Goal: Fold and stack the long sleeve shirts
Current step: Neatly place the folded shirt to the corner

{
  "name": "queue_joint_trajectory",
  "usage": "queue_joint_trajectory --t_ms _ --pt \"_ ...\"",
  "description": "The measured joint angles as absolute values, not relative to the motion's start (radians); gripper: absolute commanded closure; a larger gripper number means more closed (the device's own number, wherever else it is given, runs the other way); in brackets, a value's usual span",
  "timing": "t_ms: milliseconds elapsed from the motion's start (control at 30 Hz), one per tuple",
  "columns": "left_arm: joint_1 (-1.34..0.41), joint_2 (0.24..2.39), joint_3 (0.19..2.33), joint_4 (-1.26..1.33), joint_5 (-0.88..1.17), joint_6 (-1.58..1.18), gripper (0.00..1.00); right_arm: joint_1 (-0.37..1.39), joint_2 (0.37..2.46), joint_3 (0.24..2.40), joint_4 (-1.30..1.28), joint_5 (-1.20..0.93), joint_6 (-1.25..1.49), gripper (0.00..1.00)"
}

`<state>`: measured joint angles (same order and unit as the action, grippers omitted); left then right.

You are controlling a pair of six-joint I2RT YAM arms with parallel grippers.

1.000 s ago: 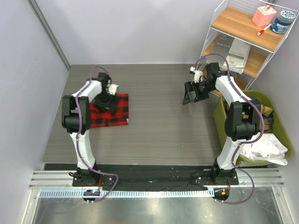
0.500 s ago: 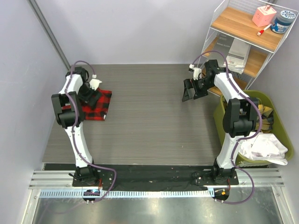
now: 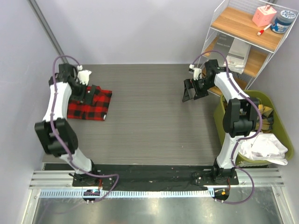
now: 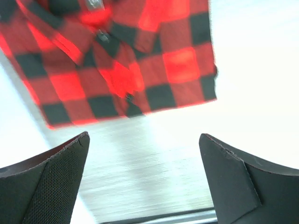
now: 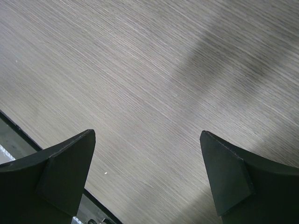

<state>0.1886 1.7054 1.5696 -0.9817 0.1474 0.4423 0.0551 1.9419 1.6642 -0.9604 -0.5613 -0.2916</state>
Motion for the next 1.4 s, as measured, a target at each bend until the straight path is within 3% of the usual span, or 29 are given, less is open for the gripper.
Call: queue_joint_trajectory --t_ms 100,267,533,1400 --pt "0.188 1.598 1.403 -0.949 0.154 0.402 0.0 0.055 1.942 1.664 -0.958 -0.564 -0.284 0.0" --pt "0.189 1.638 1.214 -0.881 0.118 0.357 0.0 0.055 1.942 1.664 -0.956 -0.566 -0.28 0.0" --pt "0.189 1.749 1.164 -0.731 0.011 0.307 0.0 0.055 1.939 1.66 -0.952 -0.562 -0.278 0.0" --pt "0.191 2.294 1.871 -0.638 0.024 0.122 0.0 0.057 1.95 1.689 -0.95 -0.536 -0.278 0.0"
